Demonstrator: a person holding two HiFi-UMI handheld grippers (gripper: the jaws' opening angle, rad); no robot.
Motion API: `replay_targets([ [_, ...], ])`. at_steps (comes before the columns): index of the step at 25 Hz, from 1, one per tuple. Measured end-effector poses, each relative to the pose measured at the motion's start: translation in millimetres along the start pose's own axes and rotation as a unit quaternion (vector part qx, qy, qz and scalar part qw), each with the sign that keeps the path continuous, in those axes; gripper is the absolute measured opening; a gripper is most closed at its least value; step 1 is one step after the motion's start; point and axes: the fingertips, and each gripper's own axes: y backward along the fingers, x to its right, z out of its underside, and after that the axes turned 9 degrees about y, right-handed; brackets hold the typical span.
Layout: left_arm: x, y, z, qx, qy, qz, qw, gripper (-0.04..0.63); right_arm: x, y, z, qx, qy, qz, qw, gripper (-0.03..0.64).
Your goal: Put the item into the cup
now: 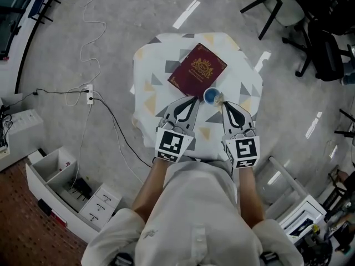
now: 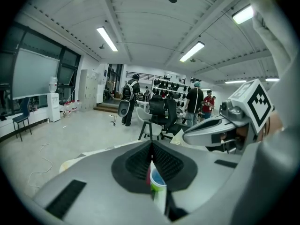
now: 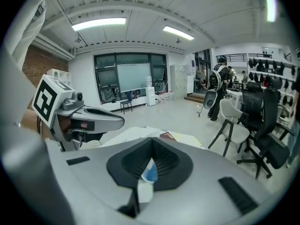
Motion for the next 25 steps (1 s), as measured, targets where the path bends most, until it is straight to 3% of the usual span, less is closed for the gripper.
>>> replay_targets([
  [25,-7.2,-35.0,61.9,-0.056,0.024,-0.013,0.9981,0.012,-0.5,-43.1,69.5,-0.061,-0.017,-0.039,0.997,0.005],
])
